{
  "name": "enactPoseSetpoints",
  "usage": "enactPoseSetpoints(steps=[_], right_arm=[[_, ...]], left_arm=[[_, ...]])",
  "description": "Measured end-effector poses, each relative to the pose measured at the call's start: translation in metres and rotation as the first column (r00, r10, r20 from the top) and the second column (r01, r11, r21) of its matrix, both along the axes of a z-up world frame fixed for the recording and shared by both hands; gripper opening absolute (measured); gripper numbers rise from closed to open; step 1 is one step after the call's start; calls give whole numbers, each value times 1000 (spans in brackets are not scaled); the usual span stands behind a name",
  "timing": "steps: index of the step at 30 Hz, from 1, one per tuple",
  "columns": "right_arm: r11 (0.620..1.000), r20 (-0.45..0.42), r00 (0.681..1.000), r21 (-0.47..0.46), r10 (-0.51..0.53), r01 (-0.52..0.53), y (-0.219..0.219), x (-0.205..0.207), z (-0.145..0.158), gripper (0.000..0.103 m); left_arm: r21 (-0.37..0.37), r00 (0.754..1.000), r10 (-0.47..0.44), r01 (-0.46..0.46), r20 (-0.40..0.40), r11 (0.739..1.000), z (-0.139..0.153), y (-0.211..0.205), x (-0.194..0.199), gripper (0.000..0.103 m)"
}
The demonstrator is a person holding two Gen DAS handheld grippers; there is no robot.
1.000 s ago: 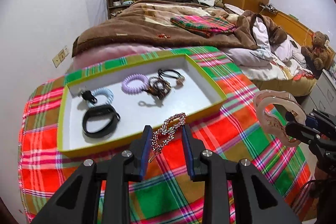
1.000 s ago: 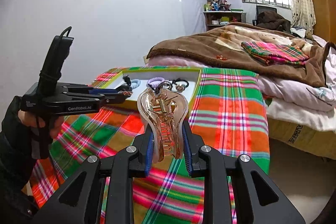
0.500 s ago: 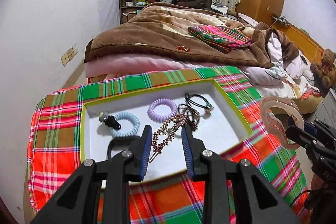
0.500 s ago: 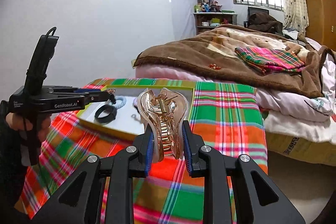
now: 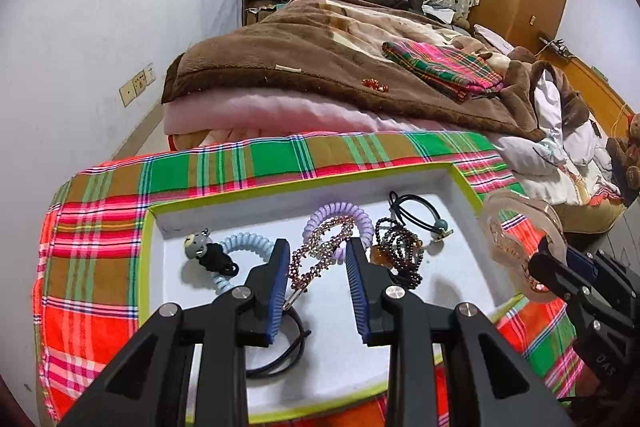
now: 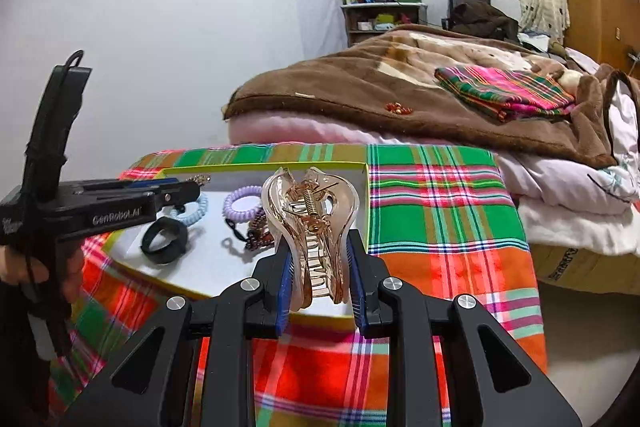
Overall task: Organize jewelry
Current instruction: 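Carry the sparkly clip and claw clip into the box with both grippers, then open both grippers to release both clips in the box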
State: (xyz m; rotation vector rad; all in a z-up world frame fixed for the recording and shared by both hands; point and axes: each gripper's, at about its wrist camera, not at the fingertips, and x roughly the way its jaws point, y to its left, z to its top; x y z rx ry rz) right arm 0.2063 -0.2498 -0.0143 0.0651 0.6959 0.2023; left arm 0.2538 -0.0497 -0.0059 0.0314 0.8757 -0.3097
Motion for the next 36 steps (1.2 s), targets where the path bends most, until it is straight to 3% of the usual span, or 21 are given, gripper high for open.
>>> enactPoseSetpoints(steps=[22,36], right_arm=[[996,-37,999,-80,-39,36,18,21,-28,25],[998,-35,999,-58,-35,33,13,22,-29,25]], left_arm=[[28,999,-5,7,-52,1000,-34,-6,7,30],[27,998,-13,15,-67,1000,-37,-10,6,30]])
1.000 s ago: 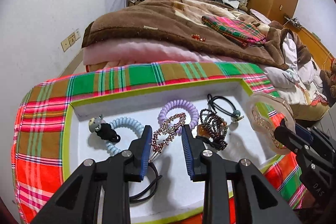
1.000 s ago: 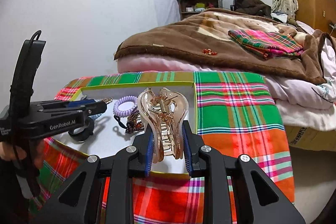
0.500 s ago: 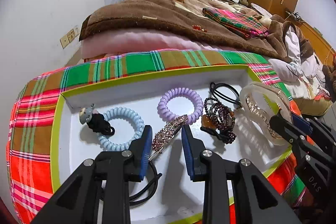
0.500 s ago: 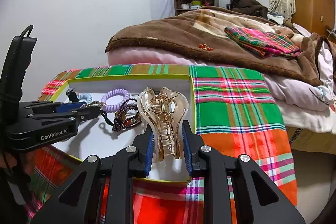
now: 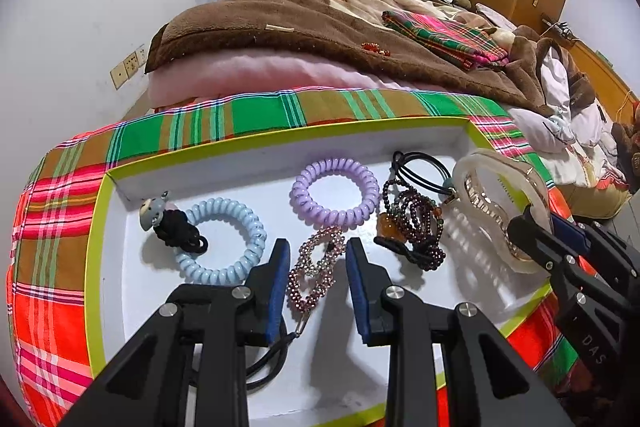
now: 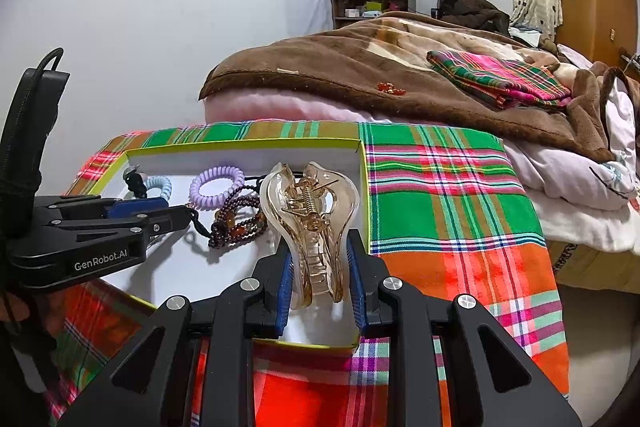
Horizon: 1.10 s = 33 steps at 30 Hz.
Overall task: Organize jewelry
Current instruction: 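Open both grippers to release both clips in the box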
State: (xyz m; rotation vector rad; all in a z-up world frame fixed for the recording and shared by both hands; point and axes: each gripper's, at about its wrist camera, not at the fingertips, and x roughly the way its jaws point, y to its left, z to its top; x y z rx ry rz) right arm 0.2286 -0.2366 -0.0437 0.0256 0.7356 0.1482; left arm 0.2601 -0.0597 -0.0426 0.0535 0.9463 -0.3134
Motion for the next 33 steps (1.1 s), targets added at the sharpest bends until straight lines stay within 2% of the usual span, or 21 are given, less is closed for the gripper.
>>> enactPoseSetpoints(steps=[5,11,22,33], right_arm=[[1000,6,1000,-3,2,-2,0,-1,1,25],[1000,6,1000,-4,2,-2,1,-1,1,26],[1000,44,999,-7,8,-8,4,-7,6,51],[1000,94,995,21,-20,18,1,-31,26,51]], left_arm=[[2,1000,0,0,0,1000,-1,0,0,31],[-1,1000,2,-2,-3,1000,0,0,0,39],[-10,1000,20,-20,6,1000,9,3,-9,50],[-20,998,39,-38,54,999,33,5,-35,52]])
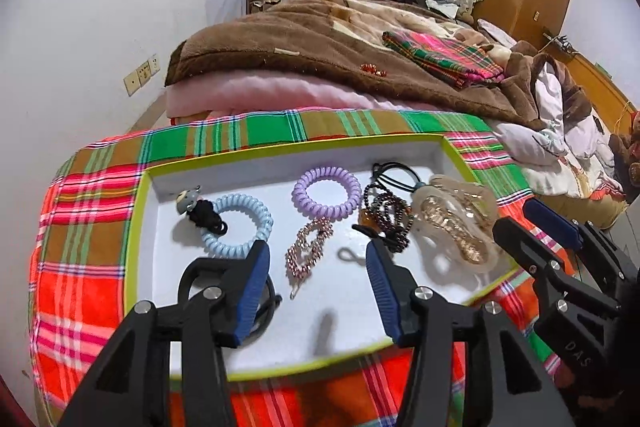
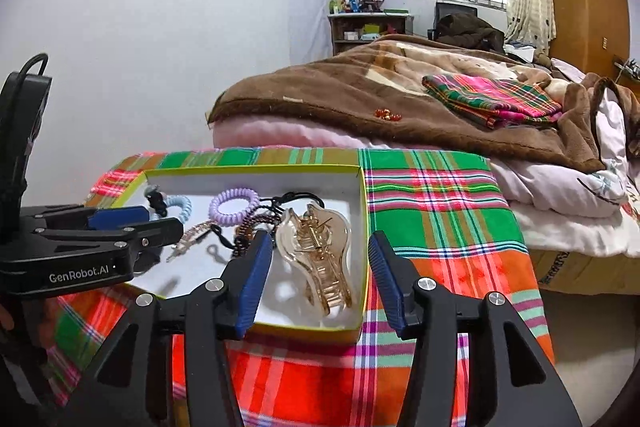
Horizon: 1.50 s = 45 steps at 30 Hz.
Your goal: Organize jewelry
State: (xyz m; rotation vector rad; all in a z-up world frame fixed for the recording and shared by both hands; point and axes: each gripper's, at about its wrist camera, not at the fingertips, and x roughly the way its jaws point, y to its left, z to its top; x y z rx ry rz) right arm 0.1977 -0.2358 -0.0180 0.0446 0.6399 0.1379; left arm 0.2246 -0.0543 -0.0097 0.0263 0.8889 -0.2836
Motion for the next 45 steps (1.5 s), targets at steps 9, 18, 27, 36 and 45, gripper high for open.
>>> enactPoseSetpoints(steps=[9,18,27,36,45], right_arm=[[999,48,998,13,-43,43,2,-41,20,51],[998,80,995,13,-62,61,9,-78,31,51],[998,109,992,-14,-59,61,26,-107,35,51],[999,124,992,-19,-34,37,36,-121,36,51],[1000,136,991,-15,-16,18,43,-127,38,51]], left_arm=[[20,996,63,-64,59,998,12,4,-43,55],[21,986,108,-111,127,994,23,7,-85,55],[12,976,141,-145,167,989,26,14,-117,55],[11,969,150,-155,195,988,28,16,-138,55],[-1,963,184,-187,199,982,28,24,-148,55]])
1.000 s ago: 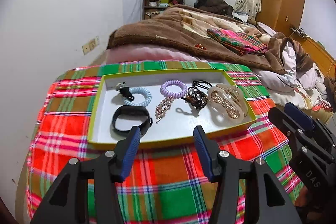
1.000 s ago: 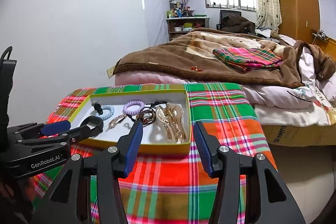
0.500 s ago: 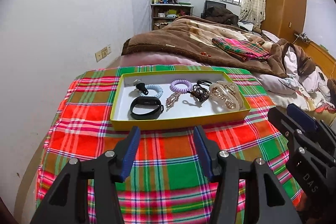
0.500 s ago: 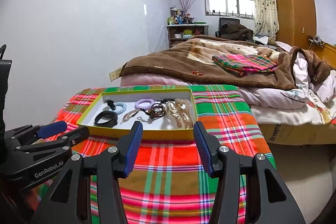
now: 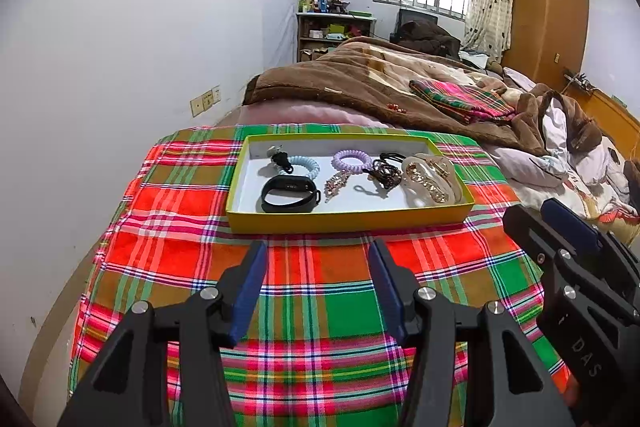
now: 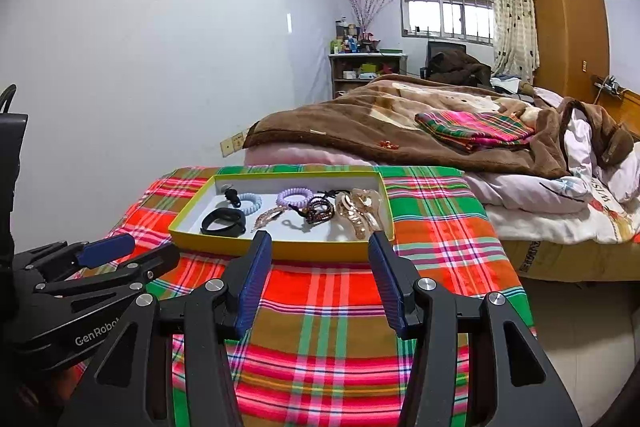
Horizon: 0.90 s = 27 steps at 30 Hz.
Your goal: Organize jewelry
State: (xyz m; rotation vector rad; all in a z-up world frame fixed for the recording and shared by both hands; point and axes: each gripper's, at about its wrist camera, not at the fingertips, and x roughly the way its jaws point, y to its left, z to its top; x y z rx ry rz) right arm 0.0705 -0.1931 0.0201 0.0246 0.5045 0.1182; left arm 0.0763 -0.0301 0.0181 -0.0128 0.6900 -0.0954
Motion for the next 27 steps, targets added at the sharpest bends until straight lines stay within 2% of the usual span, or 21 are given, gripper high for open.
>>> enactPoseSetpoints(steps=[27], right_arm=[[1000,12,1000,-19,23,-23,10,-7,-1,51]], left_arm=[[-25,999,38,-38,7,999,4,12,-9,55]])
